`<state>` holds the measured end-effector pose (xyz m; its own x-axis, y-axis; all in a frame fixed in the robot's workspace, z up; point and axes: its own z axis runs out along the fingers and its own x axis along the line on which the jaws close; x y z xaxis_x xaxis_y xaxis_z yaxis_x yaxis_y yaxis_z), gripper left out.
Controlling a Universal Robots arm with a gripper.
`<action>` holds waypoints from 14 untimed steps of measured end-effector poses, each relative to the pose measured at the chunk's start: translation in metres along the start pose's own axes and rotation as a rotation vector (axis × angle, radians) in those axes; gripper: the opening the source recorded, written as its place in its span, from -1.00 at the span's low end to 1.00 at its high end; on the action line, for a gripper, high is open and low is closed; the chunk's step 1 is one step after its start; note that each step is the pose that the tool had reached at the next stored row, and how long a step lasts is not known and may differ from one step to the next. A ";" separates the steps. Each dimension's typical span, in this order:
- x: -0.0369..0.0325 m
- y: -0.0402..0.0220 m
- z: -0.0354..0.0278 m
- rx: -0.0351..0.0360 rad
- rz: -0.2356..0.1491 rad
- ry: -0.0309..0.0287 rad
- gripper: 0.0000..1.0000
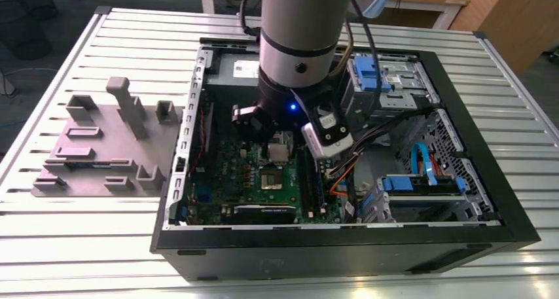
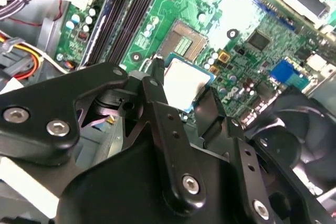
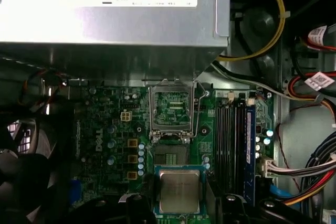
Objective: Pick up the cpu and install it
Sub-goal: 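Place the cpu into insertion slot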
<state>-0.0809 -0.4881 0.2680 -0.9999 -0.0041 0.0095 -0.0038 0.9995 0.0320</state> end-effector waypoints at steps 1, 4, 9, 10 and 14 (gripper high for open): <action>0.0000 -0.0002 0.0007 0.0039 0.000 0.0000 -0.06; -0.0001 -0.0004 0.0036 0.0152 0.000 0.0002 -0.06; -0.0001 -0.0007 0.0127 0.0154 0.000 0.0002 -0.06; -0.0002 -0.0008 0.0145 0.0155 0.000 0.0002 -0.06; -0.0002 -0.0010 0.0219 0.0152 0.000 0.0001 -0.06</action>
<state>-0.0809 -0.4884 0.2460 -0.9999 -0.0040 0.0096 -0.0039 0.9999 0.0168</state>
